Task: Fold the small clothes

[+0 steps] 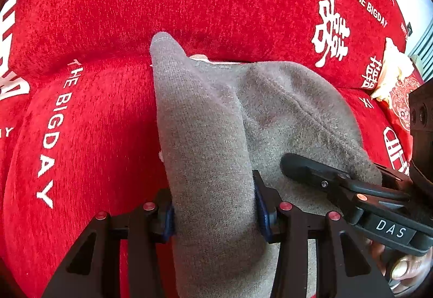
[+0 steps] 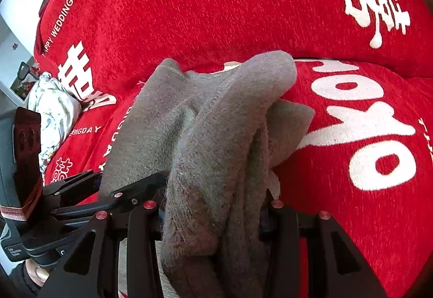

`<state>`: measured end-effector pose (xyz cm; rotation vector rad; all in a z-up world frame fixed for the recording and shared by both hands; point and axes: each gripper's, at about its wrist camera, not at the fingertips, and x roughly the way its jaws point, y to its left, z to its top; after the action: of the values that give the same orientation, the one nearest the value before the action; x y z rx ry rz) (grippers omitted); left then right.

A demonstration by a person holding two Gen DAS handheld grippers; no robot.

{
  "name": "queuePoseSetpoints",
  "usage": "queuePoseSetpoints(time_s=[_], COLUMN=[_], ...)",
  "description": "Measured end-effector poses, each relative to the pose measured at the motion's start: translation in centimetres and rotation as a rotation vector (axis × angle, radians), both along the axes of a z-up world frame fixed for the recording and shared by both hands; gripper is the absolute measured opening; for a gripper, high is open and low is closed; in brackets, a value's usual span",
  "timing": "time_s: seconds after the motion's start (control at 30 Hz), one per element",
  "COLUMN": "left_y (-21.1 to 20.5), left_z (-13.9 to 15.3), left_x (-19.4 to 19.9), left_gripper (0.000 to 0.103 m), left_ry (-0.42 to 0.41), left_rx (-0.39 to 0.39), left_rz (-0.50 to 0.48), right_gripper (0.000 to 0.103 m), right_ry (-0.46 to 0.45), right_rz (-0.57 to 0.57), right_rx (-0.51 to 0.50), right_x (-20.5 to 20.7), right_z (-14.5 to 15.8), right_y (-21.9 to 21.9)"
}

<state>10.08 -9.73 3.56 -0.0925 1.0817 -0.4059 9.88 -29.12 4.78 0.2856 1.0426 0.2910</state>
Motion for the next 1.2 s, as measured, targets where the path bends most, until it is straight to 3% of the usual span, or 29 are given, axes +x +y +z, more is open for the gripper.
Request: queuePoseSetpoints(time_s=[0.33, 1.2], left_y=[0.7, 3.1], left_z=[-0.1, 1.6], left_x=[2.1, -5.4], left_gripper=[0.046, 0.046], left_ry=[0.016, -0.015], left_rx=[0.003, 0.0], left_rz=[0.015, 0.021], right_gripper=[0.045, 0.045], right_ry=[-0.001, -0.021], right_rz=[0.003, 0.002], right_rx=[-0.013, -0.007], right_x=[2.0, -4.8], right_z=[0.0, 2.0], right_y=[1.0, 2.8])
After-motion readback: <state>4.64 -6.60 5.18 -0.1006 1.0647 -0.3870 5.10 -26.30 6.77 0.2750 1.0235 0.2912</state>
